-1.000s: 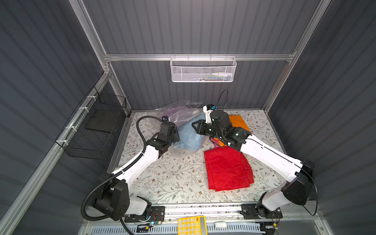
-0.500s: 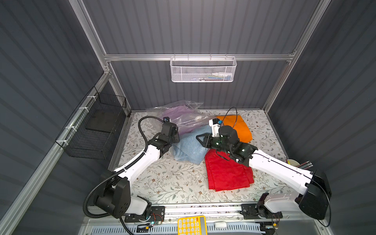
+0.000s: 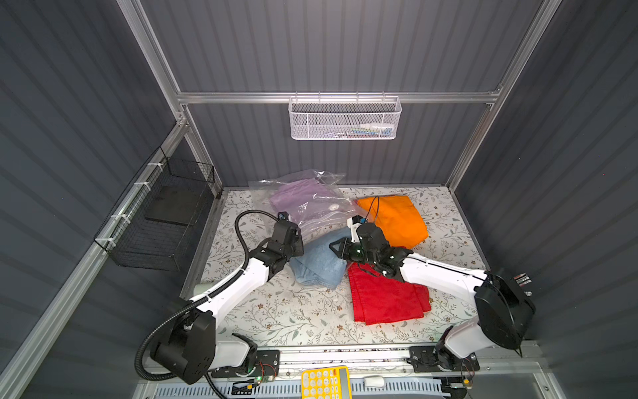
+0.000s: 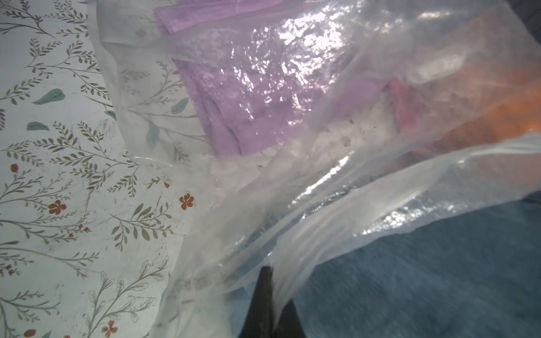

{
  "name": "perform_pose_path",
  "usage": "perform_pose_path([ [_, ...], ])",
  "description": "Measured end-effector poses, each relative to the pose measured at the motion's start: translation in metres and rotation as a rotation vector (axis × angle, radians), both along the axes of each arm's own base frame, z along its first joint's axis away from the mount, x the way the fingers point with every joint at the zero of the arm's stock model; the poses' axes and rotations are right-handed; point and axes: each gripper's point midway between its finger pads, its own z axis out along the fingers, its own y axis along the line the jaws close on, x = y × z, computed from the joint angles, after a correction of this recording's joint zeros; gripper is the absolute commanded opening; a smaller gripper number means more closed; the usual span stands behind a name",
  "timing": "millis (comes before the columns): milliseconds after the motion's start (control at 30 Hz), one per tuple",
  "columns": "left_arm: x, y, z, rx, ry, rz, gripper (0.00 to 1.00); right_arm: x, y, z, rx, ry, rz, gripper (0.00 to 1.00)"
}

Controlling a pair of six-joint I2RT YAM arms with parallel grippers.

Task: Take the trousers out of the vacuum bag
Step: Take out the trousers from the vacuum bag.

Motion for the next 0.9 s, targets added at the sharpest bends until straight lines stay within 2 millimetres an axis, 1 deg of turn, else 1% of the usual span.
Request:
perform_pose_path([
  [100, 0.002, 0.003, 0.005, 0.005, -0.023, 0.017, 0.00, 0.029, 0.023, 0.006, 0.011, -0.017, 0.029, 0.01],
  [200, 0.006, 0.007, 0.001, 0.026, -0.023, 0.038, 0.00, 0.060, 0.043, 0.012, 0.023, -0.035, 0.053, 0.01],
  [233, 0.008, 0.007, -0.001, 0.034, -0.021, 0.044, 0.00, 0.068, 0.046, 0.012, 0.021, -0.038, 0.057, 0.01],
  [300, 0.013, 0.007, -0.006, 0.049, -0.016, 0.056, 0.00, 0.075, 0.050, 0.012, 0.009, -0.035, 0.067, 0.01],
  [400, 0.021, 0.006, -0.011, 0.062, -0.012, 0.067, 0.00, 0.073, 0.047, 0.011, -0.015, -0.012, 0.066, 0.00],
  [500, 0.024, 0.005, -0.012, 0.063, -0.017, 0.070, 0.00, 0.063, 0.040, 0.017, -0.038, -0.002, 0.048, 0.01],
  [667, 0.026, 0.004, -0.011, 0.062, -0.022, 0.072, 0.00, 0.037, 0.024, 0.043, -0.044, -0.023, 0.015, 0.01],
  [733, 0.027, 0.004, -0.010, 0.060, -0.026, 0.073, 0.00, 0.031, 0.022, 0.055, -0.033, -0.035, 0.008, 0.01],
  [800, 0.027, 0.004, -0.009, 0.058, -0.030, 0.073, 0.00, 0.028, 0.021, 0.064, -0.027, -0.047, 0.002, 0.01],
  [900, 0.028, 0.003, -0.008, 0.054, -0.036, 0.073, 0.00, 0.026, 0.020, 0.067, -0.023, -0.050, -0.004, 0.01],
])
